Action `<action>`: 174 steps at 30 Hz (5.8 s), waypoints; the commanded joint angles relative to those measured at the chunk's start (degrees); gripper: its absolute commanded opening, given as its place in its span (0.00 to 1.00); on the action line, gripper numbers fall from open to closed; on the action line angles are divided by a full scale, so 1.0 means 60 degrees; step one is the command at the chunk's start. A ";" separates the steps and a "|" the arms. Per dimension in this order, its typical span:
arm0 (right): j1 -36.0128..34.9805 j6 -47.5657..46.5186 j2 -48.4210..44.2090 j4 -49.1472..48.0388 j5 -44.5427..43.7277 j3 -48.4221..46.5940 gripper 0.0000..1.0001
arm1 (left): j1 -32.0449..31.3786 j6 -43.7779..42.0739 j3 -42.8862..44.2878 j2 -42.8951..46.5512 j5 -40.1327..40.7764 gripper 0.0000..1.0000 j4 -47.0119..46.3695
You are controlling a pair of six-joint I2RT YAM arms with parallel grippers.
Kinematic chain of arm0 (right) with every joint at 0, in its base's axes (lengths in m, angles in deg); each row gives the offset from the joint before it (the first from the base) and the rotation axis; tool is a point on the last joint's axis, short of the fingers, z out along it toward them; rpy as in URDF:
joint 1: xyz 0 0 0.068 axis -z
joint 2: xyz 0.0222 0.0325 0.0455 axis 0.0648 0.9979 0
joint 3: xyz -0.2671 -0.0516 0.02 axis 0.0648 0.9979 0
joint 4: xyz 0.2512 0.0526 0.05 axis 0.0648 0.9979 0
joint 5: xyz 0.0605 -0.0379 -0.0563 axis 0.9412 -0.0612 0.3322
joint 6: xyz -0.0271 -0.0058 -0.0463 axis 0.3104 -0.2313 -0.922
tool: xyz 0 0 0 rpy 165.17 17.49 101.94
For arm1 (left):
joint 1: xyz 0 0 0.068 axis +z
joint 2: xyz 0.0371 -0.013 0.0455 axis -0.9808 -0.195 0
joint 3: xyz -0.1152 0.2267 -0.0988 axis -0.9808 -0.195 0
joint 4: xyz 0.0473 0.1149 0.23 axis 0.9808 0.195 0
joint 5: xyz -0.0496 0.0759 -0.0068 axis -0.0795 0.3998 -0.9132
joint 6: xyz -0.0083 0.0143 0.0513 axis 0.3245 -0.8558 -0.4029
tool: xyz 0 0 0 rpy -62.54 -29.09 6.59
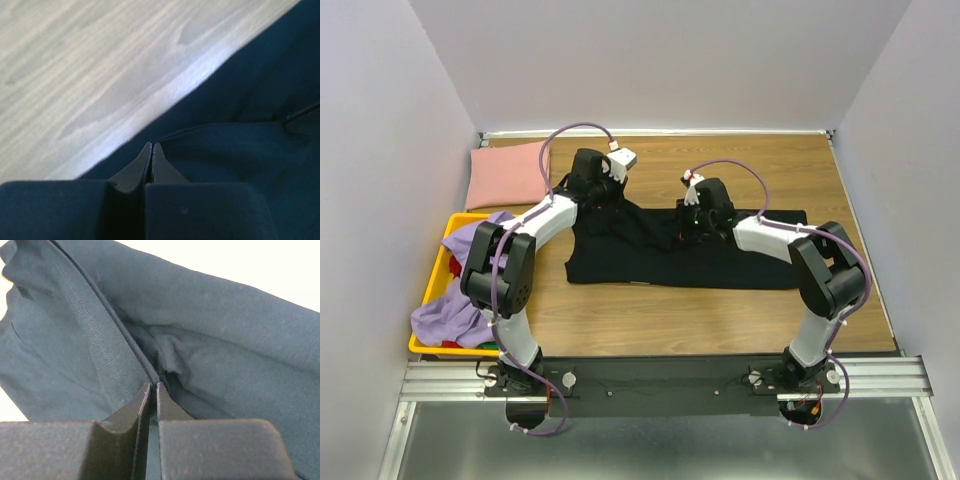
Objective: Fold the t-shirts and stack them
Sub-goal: Fold the tshirt
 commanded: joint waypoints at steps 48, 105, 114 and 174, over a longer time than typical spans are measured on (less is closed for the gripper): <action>-0.0255 -0.0418 -0.1152 -0.0211 0.2879 0.1128 0.31 | -0.0045 0.1800 -0.3665 0.3340 0.0019 0.22 0.0287; 0.0374 0.0856 -0.2733 0.3214 -0.1452 0.1802 0.56 | 0.0145 0.6342 -0.4779 0.4309 0.3535 0.60 0.1517; 0.0375 0.0871 -0.3057 0.4169 -0.3389 0.2608 0.61 | -0.0045 0.6226 -0.4796 0.3080 0.3959 0.55 0.1590; 0.1781 0.0989 0.7857 0.3275 0.1752 -1.0718 0.70 | 0.0145 0.4014 -0.6289 1.1443 0.5117 0.93 0.0228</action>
